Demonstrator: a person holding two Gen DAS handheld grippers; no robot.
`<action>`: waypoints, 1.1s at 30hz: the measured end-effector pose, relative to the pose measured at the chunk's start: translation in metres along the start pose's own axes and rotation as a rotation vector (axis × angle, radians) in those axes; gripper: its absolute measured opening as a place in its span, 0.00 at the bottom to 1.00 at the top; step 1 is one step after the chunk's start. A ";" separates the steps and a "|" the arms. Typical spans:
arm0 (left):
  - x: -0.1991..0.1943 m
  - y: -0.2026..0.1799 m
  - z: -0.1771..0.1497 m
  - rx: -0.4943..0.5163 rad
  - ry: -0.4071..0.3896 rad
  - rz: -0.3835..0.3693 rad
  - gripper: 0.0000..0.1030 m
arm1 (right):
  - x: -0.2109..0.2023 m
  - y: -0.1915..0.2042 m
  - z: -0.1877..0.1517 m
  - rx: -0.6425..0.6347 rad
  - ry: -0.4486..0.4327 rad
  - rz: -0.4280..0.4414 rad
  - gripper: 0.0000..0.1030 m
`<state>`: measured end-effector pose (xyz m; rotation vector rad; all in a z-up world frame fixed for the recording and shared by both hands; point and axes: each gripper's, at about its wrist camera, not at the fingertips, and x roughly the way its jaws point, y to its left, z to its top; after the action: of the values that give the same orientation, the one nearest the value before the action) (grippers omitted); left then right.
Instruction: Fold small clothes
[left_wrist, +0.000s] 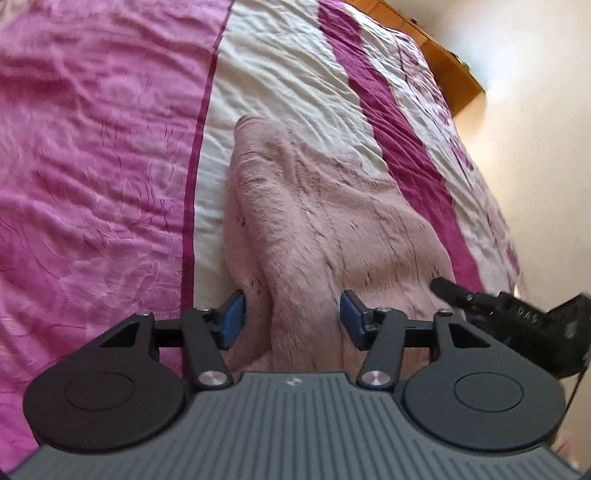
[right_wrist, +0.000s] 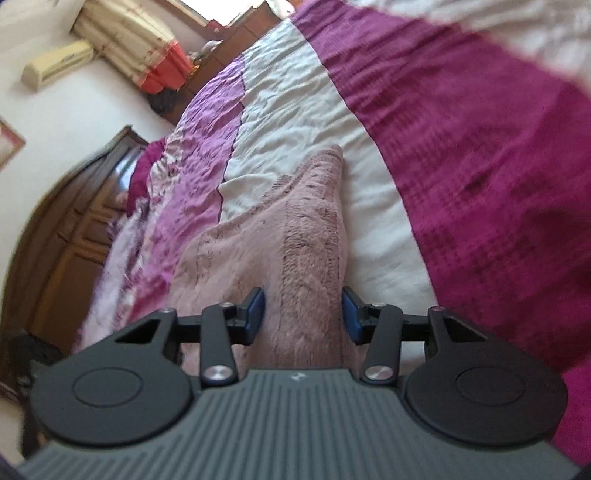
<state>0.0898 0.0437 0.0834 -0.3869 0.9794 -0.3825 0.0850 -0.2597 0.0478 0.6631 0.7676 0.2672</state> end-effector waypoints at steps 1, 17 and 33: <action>-0.006 -0.004 -0.003 0.027 -0.006 0.018 0.63 | -0.007 0.003 -0.003 -0.024 -0.009 -0.011 0.47; -0.017 -0.003 -0.035 0.121 -0.053 0.244 0.71 | -0.027 0.020 -0.039 -0.221 -0.002 -0.091 0.42; 0.015 -0.039 -0.099 0.129 -0.008 0.406 0.89 | -0.025 0.037 -0.103 -0.421 0.007 -0.289 0.79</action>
<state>0.0074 -0.0118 0.0417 -0.0671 0.9921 -0.0741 -0.0056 -0.1963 0.0306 0.1506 0.7735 0.1589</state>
